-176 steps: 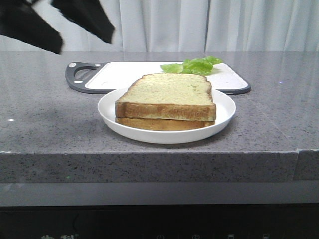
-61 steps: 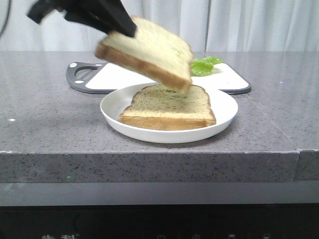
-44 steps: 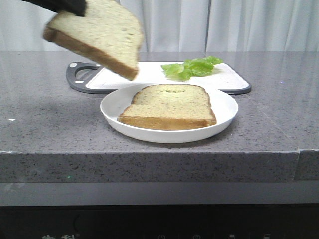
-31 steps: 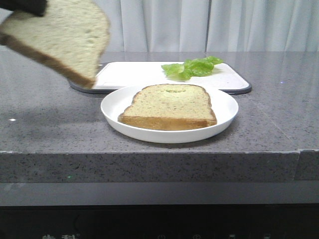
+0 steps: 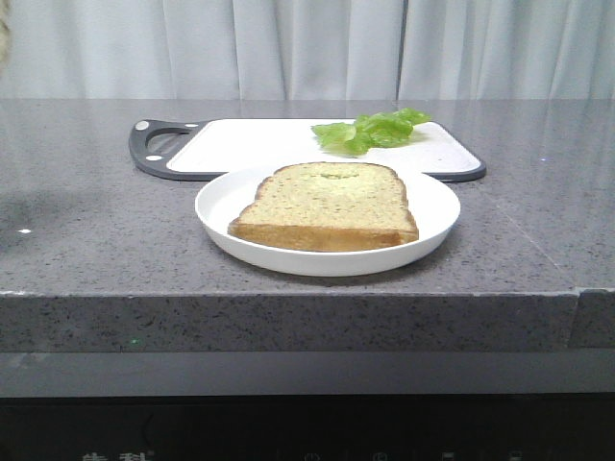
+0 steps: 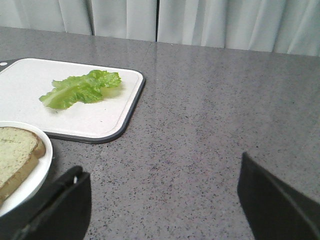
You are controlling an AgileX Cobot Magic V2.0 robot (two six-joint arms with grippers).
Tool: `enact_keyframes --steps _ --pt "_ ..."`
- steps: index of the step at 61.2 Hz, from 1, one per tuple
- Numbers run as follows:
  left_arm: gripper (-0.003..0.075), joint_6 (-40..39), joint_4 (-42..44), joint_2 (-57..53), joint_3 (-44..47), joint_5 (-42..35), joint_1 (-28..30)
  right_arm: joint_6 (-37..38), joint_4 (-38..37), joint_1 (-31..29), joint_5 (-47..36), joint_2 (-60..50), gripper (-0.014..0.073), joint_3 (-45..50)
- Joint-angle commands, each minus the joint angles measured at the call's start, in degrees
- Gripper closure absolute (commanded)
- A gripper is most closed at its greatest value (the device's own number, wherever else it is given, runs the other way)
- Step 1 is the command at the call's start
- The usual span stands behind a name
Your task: Left arm grabs bread, right arm adds lettuce
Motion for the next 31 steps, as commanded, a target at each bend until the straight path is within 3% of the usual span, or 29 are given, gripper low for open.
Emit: enact_keyframes --steps 1,22,31 --pt "0.074 -2.1 2.2 -4.1 -0.2 -5.3 0.2 -0.3 0.0 -0.3 -4.1 0.6 -0.002 -2.0" --pt "0.074 -2.1 5.3 -6.9 0.3 -6.1 0.2 -0.3 0.0 -0.3 -4.8 1.3 -0.002 -2.3" --pt "0.0739 -2.1 5.3 -6.9 0.3 -6.3 0.2 -0.3 0.0 -0.3 -4.6 8.2 -0.0018 -5.8"
